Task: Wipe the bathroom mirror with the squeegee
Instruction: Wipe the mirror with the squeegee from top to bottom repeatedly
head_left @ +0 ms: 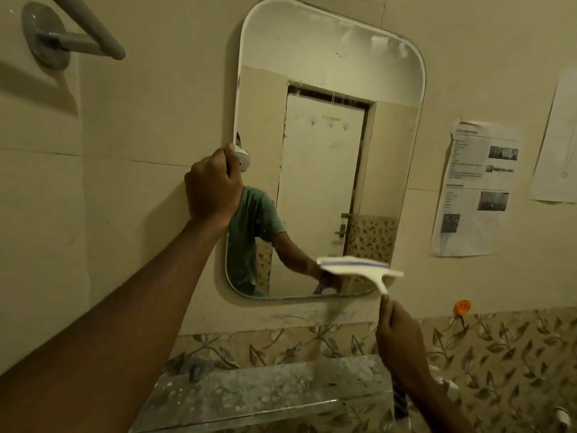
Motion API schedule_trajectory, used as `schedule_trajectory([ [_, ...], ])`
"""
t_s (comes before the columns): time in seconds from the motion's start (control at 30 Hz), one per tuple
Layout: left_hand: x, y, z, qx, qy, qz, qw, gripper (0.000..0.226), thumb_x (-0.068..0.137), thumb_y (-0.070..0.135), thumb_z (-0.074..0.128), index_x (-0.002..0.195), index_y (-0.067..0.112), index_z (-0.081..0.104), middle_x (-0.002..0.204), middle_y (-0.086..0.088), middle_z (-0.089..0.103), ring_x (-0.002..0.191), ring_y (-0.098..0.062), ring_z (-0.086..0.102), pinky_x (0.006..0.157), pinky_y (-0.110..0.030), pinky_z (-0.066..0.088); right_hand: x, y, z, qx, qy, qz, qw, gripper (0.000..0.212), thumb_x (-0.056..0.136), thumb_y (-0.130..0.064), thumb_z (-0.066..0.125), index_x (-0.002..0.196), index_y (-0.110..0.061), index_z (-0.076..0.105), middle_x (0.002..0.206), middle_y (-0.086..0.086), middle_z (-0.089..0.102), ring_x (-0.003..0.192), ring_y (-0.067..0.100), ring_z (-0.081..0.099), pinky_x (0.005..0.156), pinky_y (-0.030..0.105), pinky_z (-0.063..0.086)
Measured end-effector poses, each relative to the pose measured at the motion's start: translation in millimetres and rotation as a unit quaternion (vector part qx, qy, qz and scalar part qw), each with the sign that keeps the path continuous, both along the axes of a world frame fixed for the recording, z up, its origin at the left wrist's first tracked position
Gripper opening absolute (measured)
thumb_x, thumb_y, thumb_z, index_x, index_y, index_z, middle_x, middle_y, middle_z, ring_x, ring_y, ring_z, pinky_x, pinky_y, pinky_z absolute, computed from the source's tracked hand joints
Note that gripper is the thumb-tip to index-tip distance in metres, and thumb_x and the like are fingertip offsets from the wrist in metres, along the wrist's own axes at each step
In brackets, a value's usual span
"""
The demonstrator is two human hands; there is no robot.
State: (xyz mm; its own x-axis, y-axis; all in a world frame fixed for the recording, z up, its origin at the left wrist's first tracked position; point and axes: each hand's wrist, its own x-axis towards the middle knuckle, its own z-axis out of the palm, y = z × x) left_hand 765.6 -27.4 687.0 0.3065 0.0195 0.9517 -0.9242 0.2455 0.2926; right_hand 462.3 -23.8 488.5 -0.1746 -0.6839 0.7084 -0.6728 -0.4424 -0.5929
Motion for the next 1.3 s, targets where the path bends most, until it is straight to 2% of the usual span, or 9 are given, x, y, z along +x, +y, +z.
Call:
schedule_trajectory([
  [0.17, -2, 2, 0, -0.006, -0.003, 0.008, 1.0, 0.041, 0.101, 0.023, 0.043, 0.078, 0.0, 0.068, 0.073, -0.017, 0.073, 0.063, -0.031, 0.069, 0.057, -0.021, 0.035, -4, 12, -25, 0.06, 0.025, -0.01, 0.998, 0.044, 0.094, -0.047, 0.024, 0.065, -0.024, 0.046, 0.049, -0.003, 0.049, 0.041, 0.009, 0.045, 0.04, 0.024, 0.034],
  [0.4, -2, 1, 1, 0.006, 0.002, 0.013, 1.0, 0.044, 0.102, 0.027, 0.039, 0.08, 0.001, 0.066, 0.076, -0.017, 0.073, 0.067, -0.031, 0.069, 0.06, -0.022, 0.036, -10, -5, 55, -0.044, 0.003, -0.008, 0.999, 0.042, 0.102, -0.033, 0.033, 0.065, -0.02, 0.047, 0.047, -0.004, 0.046, 0.037, 0.007, 0.041, 0.032, 0.016, 0.029],
  [0.53, 0, 0, 0, 0.011, -0.005, 0.014, 1.0, 0.045, 0.103, 0.028, 0.037, 0.083, 0.0, 0.066, 0.08, -0.017, 0.074, 0.072, -0.03, 0.071, 0.061, -0.021, 0.039, -5, -3, 10, 0.011, -0.003, 0.011, 1.0, 0.042, 0.1, -0.036, 0.03, 0.067, -0.019, 0.048, 0.049, 0.001, 0.049, 0.036, 0.007, 0.039, 0.032, 0.017, 0.033],
  [0.63, 0, 1, 0, 0.01, -0.016, 0.014, 1.0, 0.045, 0.103, 0.027, 0.037, 0.083, 0.0, 0.066, 0.08, -0.018, 0.074, 0.071, -0.031, 0.071, 0.061, -0.022, 0.039, -4, 5, -28, 0.056, 0.019, -0.006, 0.998, 0.044, 0.098, -0.042, 0.026, 0.066, -0.021, 0.048, 0.05, 0.0, 0.051, 0.041, 0.012, 0.045, 0.039, 0.028, 0.036],
  [0.83, 4, 8, 2, 0.033, -0.029, -0.021, 0.999, 0.044, 0.102, 0.027, 0.04, 0.089, -0.003, 0.068, 0.085, -0.023, 0.073, 0.076, -0.037, 0.07, 0.062, -0.027, 0.044, -3, 20, -33, 0.061, 0.025, -0.008, 0.998, 0.047, 0.092, -0.052, 0.022, 0.066, -0.023, 0.049, 0.049, -0.002, 0.051, 0.04, 0.009, 0.045, 0.038, 0.024, 0.033],
  [0.93, 9, 13, 12, 0.068, -0.009, -0.063, 0.996, 0.052, 0.101, 0.037, 0.038, 0.09, -0.003, 0.071, 0.085, -0.023, 0.073, 0.078, -0.037, 0.069, 0.064, -0.029, 0.048, -3, 23, 2, 0.015, -0.003, 0.013, 1.0, 0.045, 0.092, -0.051, 0.024, 0.066, -0.022, 0.047, 0.048, -0.002, 0.049, 0.038, 0.009, 0.042, 0.036, 0.025, 0.033],
  [1.03, 18, 18, 31, 0.087, 0.053, -0.083, 0.991, 0.06, 0.1, 0.044, 0.033, 0.078, 0.002, 0.069, 0.069, -0.014, 0.067, 0.07, -0.032, 0.066, 0.057, -0.026, 0.044, -4, 18, 66, -0.033, -0.012, 0.041, 0.999, 0.042, 0.098, -0.046, 0.029, 0.073, -0.02, 0.052, 0.055, 0.0, 0.055, 0.042, 0.011, 0.049, 0.037, 0.032, 0.042],
  [1.2, 18, 26, 87, 0.059, 0.108, -0.129, 0.984, 0.05, 0.099, 0.037, 0.036, 0.088, 0.001, 0.069, 0.087, -0.021, 0.071, 0.083, -0.036, 0.065, 0.077, -0.04, 0.053, 8, 6, 196, -0.115, -0.026, 0.072, 0.99, 0.041, 0.101, -0.042, 0.033, 0.07, -0.022, 0.05, 0.059, -0.002, 0.053, 0.043, 0.001, 0.048, 0.038, 0.014, 0.041],
  [1.3, 9, 30, 117, 0.08, 0.094, -0.163, 0.979, 0.042, 0.099, 0.032, 0.038, 0.089, 0.001, 0.065, 0.092, -0.022, 0.069, 0.087, -0.037, 0.064, 0.077, -0.044, 0.053, 22, 4, 269, -0.148, -0.034, 0.071, 0.986, 0.044, 0.101, -0.041, 0.031, 0.068, -0.019, 0.049, 0.061, 0.003, 0.052, 0.048, 0.016, 0.051, 0.048, 0.036, 0.051],
])
